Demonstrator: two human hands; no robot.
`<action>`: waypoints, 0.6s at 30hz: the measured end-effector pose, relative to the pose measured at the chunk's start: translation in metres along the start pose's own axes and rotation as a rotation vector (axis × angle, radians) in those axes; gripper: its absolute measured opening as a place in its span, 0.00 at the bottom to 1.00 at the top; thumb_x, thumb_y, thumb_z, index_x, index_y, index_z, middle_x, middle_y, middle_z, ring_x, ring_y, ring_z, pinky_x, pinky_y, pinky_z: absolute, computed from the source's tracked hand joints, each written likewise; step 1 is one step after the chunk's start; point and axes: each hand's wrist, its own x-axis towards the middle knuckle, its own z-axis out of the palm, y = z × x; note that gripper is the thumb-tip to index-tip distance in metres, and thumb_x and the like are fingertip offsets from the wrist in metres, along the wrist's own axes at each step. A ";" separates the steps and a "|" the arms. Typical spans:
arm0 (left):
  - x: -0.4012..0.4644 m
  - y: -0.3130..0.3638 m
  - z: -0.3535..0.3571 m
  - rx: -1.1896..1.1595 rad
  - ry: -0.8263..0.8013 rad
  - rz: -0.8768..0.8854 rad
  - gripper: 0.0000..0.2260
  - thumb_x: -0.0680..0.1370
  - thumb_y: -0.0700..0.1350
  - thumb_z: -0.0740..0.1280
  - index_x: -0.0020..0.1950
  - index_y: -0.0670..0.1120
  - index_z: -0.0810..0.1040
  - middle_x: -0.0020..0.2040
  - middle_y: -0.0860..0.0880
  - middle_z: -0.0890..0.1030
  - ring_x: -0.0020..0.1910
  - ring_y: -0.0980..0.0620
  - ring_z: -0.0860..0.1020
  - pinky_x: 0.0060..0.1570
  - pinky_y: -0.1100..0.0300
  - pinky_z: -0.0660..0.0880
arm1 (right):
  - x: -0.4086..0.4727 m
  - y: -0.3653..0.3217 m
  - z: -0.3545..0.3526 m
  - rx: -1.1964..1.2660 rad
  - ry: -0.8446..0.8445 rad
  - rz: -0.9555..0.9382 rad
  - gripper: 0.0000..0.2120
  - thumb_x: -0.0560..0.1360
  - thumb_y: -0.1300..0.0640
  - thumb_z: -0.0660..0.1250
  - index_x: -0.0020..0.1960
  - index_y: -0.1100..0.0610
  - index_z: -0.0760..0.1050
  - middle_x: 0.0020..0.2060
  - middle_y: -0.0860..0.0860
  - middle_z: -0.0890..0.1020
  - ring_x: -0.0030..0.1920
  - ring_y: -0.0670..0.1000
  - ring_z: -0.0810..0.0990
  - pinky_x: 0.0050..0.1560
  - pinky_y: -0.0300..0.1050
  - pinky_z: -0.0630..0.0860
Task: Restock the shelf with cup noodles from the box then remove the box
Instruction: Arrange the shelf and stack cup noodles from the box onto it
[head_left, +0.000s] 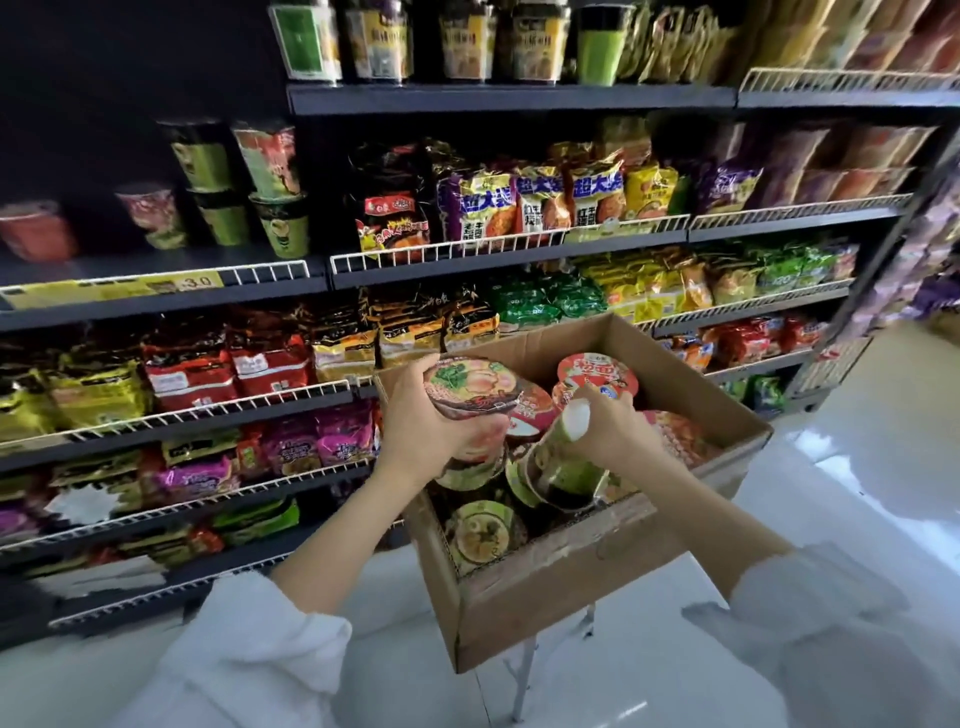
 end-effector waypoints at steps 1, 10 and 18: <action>0.001 0.002 -0.005 0.006 0.030 0.004 0.49 0.54 0.65 0.77 0.69 0.47 0.65 0.63 0.49 0.72 0.63 0.51 0.72 0.64 0.49 0.72 | 0.002 -0.007 -0.004 0.044 0.030 -0.030 0.34 0.70 0.46 0.72 0.71 0.48 0.60 0.67 0.62 0.63 0.58 0.67 0.73 0.50 0.54 0.75; 0.030 -0.002 -0.092 0.013 0.338 0.039 0.43 0.61 0.53 0.80 0.69 0.44 0.63 0.63 0.48 0.69 0.61 0.54 0.70 0.60 0.62 0.70 | 0.038 -0.134 -0.016 0.559 0.025 -0.087 0.44 0.72 0.37 0.65 0.74 0.61 0.50 0.69 0.61 0.66 0.63 0.61 0.71 0.55 0.49 0.70; 0.097 -0.063 -0.228 -0.016 0.488 0.050 0.43 0.60 0.51 0.81 0.70 0.46 0.64 0.61 0.51 0.69 0.57 0.58 0.70 0.55 0.69 0.66 | 0.089 -0.294 0.036 1.141 -0.310 0.109 0.38 0.64 0.29 0.65 0.57 0.61 0.74 0.50 0.57 0.80 0.54 0.58 0.79 0.58 0.54 0.75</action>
